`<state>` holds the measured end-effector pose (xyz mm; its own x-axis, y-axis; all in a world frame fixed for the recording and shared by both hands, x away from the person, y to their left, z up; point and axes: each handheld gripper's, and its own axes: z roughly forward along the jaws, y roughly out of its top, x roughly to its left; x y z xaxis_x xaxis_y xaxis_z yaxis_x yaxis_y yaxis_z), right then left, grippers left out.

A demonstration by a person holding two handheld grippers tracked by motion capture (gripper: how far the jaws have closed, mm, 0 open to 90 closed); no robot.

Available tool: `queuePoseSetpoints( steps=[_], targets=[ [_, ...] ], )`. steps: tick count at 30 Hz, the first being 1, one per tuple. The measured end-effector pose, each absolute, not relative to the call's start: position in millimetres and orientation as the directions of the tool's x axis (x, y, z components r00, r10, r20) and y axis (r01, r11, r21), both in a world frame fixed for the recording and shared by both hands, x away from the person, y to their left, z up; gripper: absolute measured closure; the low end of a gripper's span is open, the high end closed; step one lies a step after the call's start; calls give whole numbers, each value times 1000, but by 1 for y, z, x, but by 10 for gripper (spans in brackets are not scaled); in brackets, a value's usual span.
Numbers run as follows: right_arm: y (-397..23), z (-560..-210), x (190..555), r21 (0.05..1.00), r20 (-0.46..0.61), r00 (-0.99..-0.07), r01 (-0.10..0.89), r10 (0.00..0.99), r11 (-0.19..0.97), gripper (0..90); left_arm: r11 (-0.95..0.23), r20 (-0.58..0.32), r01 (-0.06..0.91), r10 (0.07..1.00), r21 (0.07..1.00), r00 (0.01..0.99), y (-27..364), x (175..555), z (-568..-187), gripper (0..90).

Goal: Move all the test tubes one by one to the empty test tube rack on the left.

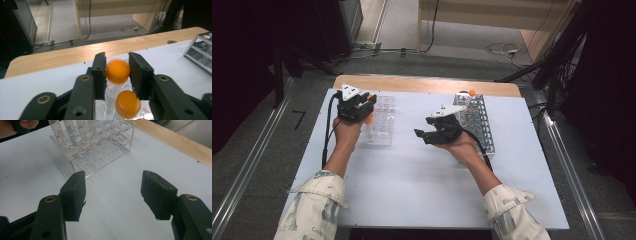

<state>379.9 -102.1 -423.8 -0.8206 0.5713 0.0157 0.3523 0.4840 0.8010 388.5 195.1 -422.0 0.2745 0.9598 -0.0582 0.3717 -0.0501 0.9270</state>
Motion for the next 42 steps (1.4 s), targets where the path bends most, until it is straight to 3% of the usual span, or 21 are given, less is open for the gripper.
queuePoseSetpoints(
  steps=[7,15,28,42],
  targets=[
    [-108,-421,381,818,9,-806,346,592,460,354,-33,-76,361,956,932,284,195,387,-420,574],
    [-130,-410,387,861,-4,-754,332,657,386,309,-16,-91,345,952,939,293,192,380,-413,370],
    [-182,-407,409,878,-14,-584,382,812,290,200,-28,-82,298,934,954,348,184,365,-403,365],
    [-217,-419,435,857,13,-445,467,895,220,194,-28,-85,287,924,957,373,180,358,-402,365]
  ],
)
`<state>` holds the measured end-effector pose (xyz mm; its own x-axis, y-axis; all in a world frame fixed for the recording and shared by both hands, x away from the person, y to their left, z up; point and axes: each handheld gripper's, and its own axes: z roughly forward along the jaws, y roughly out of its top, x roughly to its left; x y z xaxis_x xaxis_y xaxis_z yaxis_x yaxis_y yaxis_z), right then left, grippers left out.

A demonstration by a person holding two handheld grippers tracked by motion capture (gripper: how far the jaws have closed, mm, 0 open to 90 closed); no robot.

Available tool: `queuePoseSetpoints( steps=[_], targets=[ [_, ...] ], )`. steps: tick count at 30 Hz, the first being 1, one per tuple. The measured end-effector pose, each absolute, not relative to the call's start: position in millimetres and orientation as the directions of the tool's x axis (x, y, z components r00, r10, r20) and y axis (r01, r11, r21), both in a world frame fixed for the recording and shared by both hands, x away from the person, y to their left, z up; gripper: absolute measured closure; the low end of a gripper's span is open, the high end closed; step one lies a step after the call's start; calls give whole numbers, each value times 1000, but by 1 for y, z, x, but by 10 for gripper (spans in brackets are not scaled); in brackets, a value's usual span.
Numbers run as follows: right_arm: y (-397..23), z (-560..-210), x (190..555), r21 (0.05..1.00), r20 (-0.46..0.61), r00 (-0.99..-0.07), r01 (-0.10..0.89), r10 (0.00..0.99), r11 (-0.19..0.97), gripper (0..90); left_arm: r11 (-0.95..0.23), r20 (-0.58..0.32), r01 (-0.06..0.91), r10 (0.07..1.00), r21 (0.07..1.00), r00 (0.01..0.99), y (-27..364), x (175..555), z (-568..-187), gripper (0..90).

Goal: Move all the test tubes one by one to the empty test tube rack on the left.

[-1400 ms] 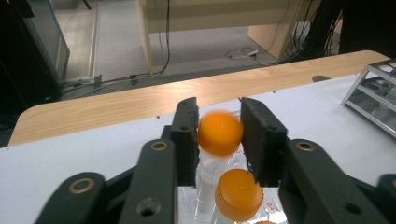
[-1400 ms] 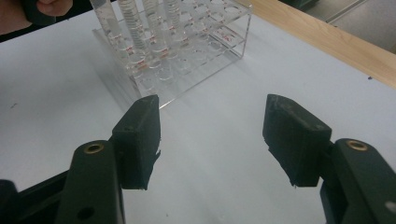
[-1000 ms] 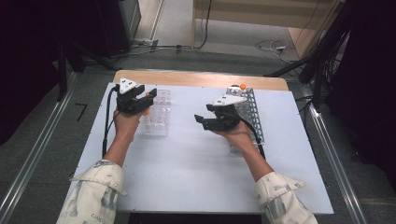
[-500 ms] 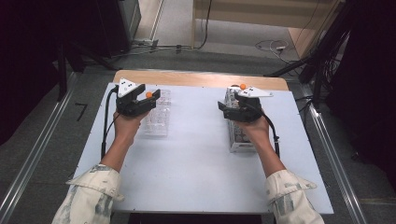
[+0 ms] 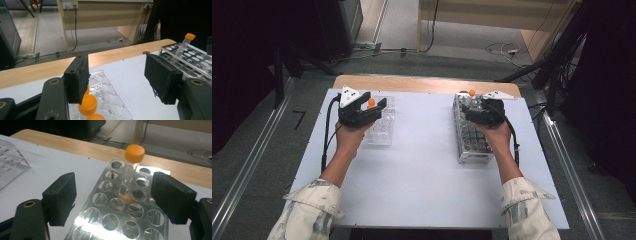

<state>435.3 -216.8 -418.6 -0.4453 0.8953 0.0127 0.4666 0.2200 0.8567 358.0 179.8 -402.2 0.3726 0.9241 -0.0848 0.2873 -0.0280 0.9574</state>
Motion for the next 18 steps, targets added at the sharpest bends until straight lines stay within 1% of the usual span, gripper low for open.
queuePoseSetpoints(
  steps=[3,8,10,14,18],
  targets=[
    [-218,-421,440,846,9,-429,485,903,222,200,-28,-86,287,922,958,377,179,357,-402,363],
    [-213,-423,449,833,-21,-419,495,908,247,243,-26,-88,286,922,958,376,179,356,-401,327],
    [-212,-424,455,828,-26,-409,503,912,249,269,-25,-89,288,923,957,375,179,356,-401,305],
    [-210,-425,465,814,-32,-396,523,918,254,313,-25,-91,302,927,953,365,179,357,-402,228],
    [-208,-424,471,807,-36,-398,529,917,262,349,-26,-88,304,931,952,354,179,358,-403,193]
  ],
)
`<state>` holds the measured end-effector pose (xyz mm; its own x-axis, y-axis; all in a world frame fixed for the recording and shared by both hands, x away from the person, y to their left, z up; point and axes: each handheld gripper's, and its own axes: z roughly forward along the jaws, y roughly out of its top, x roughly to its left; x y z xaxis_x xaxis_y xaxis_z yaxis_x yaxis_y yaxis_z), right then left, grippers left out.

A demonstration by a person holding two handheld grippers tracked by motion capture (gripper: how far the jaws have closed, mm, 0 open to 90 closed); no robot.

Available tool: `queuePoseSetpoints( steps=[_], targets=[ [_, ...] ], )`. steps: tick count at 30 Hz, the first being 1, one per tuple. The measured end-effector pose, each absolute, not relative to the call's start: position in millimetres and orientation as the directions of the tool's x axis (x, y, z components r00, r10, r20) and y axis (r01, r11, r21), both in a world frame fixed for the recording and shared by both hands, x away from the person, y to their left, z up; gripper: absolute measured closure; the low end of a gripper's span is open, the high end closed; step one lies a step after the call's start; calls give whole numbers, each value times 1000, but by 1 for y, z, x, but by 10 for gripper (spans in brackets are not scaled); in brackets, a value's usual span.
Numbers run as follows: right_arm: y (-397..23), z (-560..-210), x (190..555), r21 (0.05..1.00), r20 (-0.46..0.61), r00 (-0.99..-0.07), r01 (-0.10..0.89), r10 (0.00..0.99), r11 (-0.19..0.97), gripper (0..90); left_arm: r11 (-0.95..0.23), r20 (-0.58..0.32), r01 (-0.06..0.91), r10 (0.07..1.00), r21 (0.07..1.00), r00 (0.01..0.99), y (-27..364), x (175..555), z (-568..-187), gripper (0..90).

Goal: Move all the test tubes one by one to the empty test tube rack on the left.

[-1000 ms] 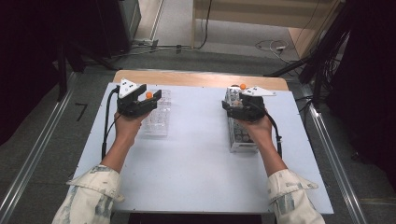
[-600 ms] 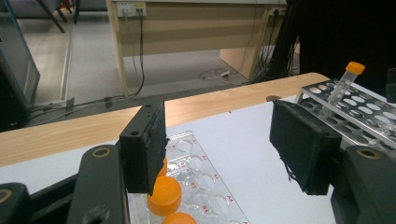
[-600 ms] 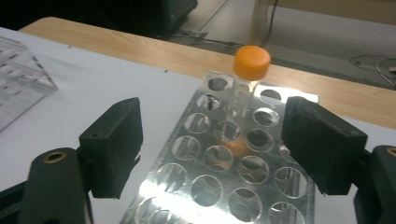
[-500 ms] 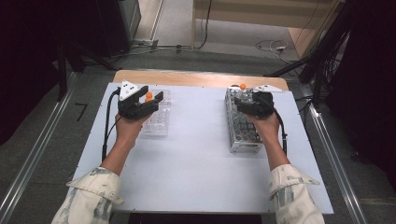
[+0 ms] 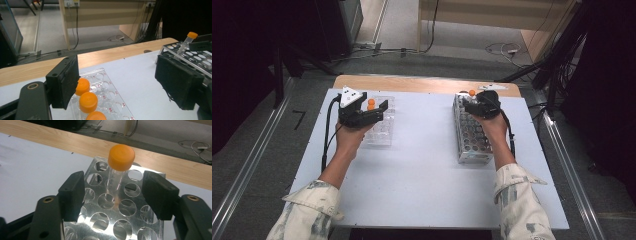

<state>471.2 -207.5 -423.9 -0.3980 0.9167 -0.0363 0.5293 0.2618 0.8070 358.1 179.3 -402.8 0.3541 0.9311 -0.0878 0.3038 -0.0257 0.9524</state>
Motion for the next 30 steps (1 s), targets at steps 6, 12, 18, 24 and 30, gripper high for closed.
queuePoseSetpoints(
  steps=[6,12,18,24,30],
  targets=[
    [-204,-426,479,786,-33,-396,557,918,269,403,-26,-88,307,932,951,352,180,358,-404,181],
    [-204,-426,485,784,-20,-388,566,922,255,470,-25,-94,312,928,950,360,180,356,-405,183],
    [-202,-426,490,776,-19,-398,573,917,264,522,-22,-98,314,927,949,363,179,356,-406,183],
    [-200,-428,496,743,-11,-380,616,925,262,555,-25,-99,313,922,949,374,177,355,-407,184],
    [-201,-428,496,746,-12,-371,615,928,255,671,-23,-102,308,918,951,383,175,353,-406,188]
  ],
)
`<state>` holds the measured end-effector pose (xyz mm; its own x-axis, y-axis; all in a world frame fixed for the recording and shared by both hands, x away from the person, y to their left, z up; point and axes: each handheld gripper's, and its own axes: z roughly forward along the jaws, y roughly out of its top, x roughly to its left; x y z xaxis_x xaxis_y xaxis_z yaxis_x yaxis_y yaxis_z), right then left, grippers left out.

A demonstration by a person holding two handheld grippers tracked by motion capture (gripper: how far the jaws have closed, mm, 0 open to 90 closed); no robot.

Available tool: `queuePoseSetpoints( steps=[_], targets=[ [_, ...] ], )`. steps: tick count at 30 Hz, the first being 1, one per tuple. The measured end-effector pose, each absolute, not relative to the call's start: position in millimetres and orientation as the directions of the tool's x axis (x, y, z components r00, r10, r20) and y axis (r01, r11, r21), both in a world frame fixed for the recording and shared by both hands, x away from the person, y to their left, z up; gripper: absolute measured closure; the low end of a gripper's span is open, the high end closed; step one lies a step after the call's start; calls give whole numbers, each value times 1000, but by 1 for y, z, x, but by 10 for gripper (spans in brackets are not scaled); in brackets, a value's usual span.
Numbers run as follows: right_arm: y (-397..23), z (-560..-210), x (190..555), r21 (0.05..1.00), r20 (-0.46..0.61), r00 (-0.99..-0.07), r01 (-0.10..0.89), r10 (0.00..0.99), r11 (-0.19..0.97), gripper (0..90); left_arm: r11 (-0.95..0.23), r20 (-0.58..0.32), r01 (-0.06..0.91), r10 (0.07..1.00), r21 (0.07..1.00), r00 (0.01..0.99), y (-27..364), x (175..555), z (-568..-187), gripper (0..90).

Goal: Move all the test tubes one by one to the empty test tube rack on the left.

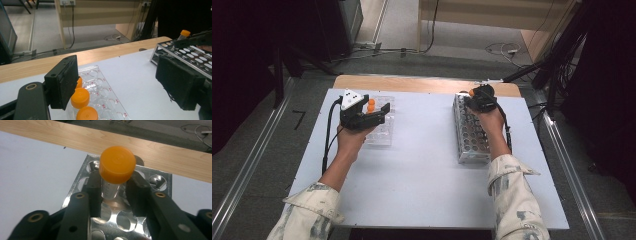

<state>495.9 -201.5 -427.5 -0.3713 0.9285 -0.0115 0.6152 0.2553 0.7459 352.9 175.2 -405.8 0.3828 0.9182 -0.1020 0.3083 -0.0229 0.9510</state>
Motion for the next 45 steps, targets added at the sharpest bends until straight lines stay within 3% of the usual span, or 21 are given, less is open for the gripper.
queuePoseSetpoints(
  steps=[4,28,45],
  targets=[
    [-199,-427,495,750,-17,-374,609,927,259,710,-22,-104,305,916,952,389,174,352,-405,192],
    [-204,-391,468,859,-43,-380,459,924,229,715,-22,-100,281,906,960,412,168,346,-398,194],
    [-154,-371,421,862,-78,-611,355,787,362,715,-61,-63,233,870,971,490,144,338,-383,254]
  ],
)
